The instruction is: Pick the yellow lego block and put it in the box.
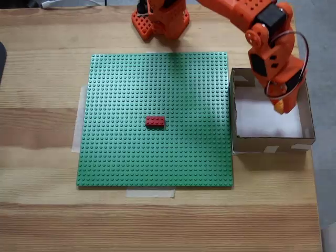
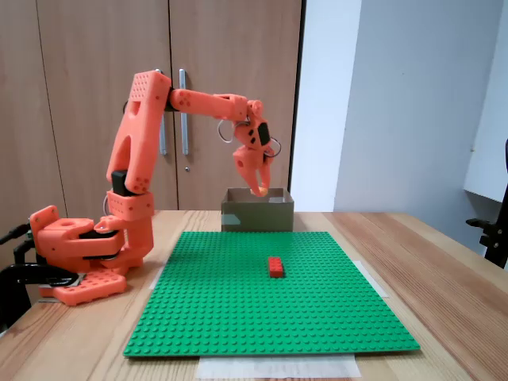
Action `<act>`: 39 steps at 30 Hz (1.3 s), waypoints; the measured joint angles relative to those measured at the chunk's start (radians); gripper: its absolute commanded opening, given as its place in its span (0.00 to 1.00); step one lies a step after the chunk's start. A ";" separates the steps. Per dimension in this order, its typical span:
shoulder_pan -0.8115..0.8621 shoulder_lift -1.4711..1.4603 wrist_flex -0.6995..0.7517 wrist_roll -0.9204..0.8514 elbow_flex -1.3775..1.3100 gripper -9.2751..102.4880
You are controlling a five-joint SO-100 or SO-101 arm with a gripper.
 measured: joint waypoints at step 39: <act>-0.009 -0.187 0.092 0.029 -0.097 0.08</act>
